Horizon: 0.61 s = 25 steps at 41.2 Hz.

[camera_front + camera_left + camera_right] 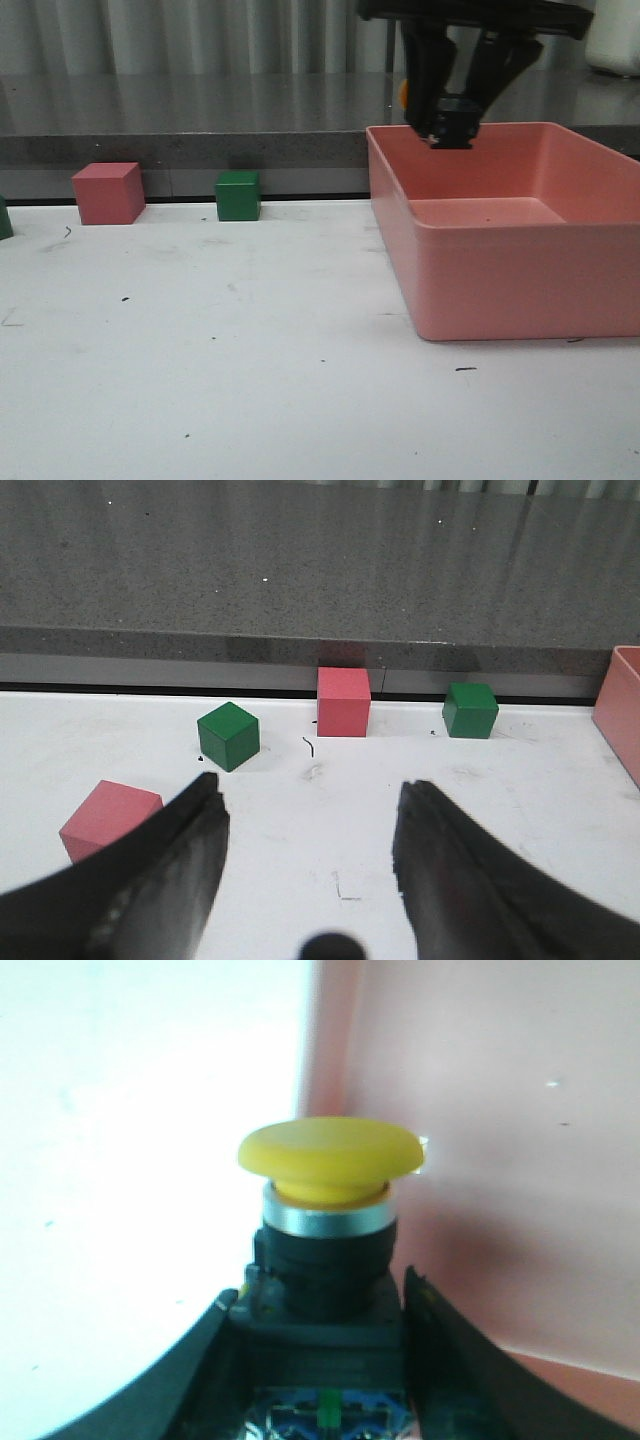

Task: Place and stand button with both arms
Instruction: 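Carry the button out of the bin and lower it onto the table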

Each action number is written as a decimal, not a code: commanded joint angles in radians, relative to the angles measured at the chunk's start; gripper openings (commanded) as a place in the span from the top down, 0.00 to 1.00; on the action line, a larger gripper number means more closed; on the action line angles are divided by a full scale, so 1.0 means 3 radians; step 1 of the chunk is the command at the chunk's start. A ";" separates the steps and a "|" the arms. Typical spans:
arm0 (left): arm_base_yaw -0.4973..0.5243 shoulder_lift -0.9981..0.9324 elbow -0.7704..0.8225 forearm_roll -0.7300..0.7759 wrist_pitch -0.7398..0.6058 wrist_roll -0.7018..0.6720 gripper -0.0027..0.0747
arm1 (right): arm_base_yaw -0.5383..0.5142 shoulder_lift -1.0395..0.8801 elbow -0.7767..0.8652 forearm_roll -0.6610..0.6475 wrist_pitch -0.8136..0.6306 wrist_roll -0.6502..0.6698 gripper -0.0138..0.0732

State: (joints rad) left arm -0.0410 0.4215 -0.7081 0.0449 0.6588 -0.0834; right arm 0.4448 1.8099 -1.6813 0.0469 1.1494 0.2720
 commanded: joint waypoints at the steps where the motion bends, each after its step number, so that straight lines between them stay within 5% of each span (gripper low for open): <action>1: 0.0006 0.0045 -0.0110 -0.0015 -0.0271 -0.0025 0.50 | 0.0293 -0.0180 -0.0094 0.0011 -0.0033 0.0141 0.56; 13: 0.0006 0.0045 -0.0110 -0.0015 -0.0271 -0.0025 0.50 | 0.1011 0.0227 -0.0287 -0.0305 -0.0133 0.0757 0.56; 25: 0.0006 0.0045 -0.0110 -0.0015 -0.0271 -0.0025 0.50 | 0.1251 0.1040 -0.1109 -0.0305 0.0101 0.1165 0.55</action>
State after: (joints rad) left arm -0.0410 0.4215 -0.7081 0.0449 0.6588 -0.0834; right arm 0.8136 2.1275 -1.9240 -0.0252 1.1703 0.5787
